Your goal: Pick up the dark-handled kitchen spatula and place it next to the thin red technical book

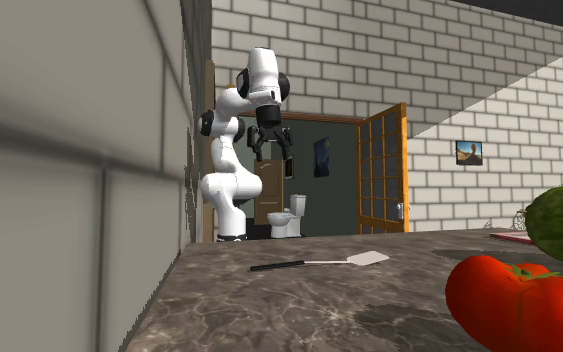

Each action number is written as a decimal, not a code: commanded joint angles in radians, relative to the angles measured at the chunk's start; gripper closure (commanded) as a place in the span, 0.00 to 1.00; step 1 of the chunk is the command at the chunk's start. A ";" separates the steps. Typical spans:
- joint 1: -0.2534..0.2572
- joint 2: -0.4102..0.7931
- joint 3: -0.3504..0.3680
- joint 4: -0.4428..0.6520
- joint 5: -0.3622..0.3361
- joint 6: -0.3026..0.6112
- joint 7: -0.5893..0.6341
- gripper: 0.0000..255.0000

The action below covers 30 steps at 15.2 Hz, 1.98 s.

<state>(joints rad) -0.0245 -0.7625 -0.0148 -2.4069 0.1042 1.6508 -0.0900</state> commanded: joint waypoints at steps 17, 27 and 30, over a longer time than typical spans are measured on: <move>0.145 0.582 -0.167 0.181 -0.140 0.363 -0.791 0.00; 0.184 0.911 -0.143 0.374 -0.153 0.509 -1.153 0.00; 0.182 0.930 -0.144 0.355 -0.150 0.546 -1.155 0.00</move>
<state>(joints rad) 0.1591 0.1562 -0.1580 -2.0515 -0.0475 2.1852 -1.2400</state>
